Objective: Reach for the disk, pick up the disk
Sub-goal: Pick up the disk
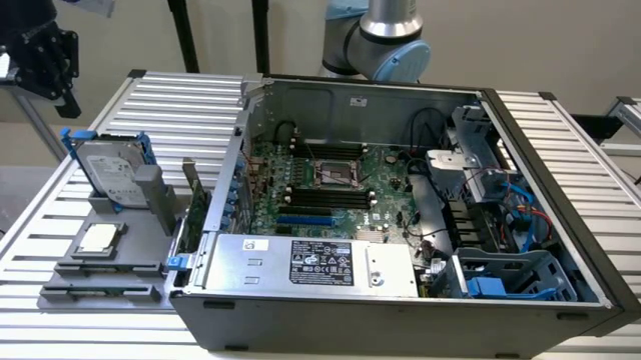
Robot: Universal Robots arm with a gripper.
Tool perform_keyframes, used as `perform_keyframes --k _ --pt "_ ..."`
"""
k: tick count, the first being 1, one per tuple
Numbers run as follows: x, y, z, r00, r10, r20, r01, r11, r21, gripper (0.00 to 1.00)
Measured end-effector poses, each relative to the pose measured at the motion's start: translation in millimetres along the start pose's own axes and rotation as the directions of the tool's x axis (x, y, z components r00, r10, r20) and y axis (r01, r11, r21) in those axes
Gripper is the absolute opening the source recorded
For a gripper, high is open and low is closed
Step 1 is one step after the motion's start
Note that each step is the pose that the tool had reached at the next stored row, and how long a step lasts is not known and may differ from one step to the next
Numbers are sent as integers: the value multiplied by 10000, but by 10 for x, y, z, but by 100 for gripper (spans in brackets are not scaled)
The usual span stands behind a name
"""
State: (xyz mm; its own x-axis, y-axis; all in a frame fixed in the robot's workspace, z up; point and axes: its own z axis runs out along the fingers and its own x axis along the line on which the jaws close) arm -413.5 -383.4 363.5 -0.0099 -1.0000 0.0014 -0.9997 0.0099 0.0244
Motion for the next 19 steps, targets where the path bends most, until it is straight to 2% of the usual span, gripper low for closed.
perform_keyframes --k 5,9,10,11,15,17,18,19 --pt "-5 0 4 9980 -625 -17 625 9980 109 11" --pt "-6 0 4 9979 -651 -19 651 9978 110 12" --pt "-6 0 3 9979 -651 -19 651 9978 109 18" --pt "-6 0 3 9979 -651 -19 651 9978 109 18" --pt "-6 0 23 9979 -651 -19 651 9978 109 42" --pt "-6 -1 51 9979 -648 -19 648 9978 109 42" --pt "-6 -2 69 9979 -645 -19 645 9979 109 48" --pt "-6 -2 87 9979 -642 -19 642 9979 109 48"
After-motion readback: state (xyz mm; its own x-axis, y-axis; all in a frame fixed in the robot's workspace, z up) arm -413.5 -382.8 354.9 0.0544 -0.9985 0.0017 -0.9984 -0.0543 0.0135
